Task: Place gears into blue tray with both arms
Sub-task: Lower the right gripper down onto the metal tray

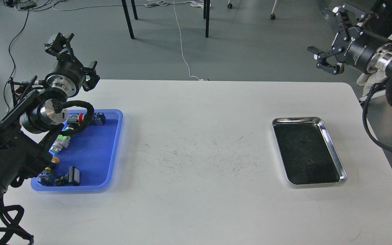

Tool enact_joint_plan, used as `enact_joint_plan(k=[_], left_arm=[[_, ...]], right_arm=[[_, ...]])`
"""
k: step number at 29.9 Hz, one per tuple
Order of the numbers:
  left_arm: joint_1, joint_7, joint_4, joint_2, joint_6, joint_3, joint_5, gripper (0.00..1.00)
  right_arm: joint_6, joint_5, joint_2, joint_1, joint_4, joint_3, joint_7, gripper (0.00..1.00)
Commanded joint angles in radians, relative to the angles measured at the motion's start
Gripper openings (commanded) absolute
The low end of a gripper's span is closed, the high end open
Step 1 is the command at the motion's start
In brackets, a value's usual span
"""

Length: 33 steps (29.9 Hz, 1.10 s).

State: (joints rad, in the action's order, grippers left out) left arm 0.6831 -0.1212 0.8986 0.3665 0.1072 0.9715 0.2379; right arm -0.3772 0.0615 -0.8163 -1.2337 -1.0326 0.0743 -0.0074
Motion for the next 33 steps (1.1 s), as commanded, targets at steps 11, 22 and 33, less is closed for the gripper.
enact_joint_plan(k=[11,22,33], left_arm=[[0.001,0.0,-0.007,-0.011,-0.004,-0.011,0.0,0.98],[-0.005,0.0,-0.01,-0.003,-0.004,-0.004,0.0,0.98],[-0.008,-0.003,-0.014,-0.003,-0.004,-0.005,0.0,0.98]], right_arm=[[0.001,-0.383,0.023,-0.492,-0.219,-0.694,-0.063,0.99],[0.03,-0.672,0.037,-0.466,-0.27,-0.86,-0.065,0.99],[0.125,-0.68,0.163,-0.325,-0.144,-0.886,-0.065,0.98]])
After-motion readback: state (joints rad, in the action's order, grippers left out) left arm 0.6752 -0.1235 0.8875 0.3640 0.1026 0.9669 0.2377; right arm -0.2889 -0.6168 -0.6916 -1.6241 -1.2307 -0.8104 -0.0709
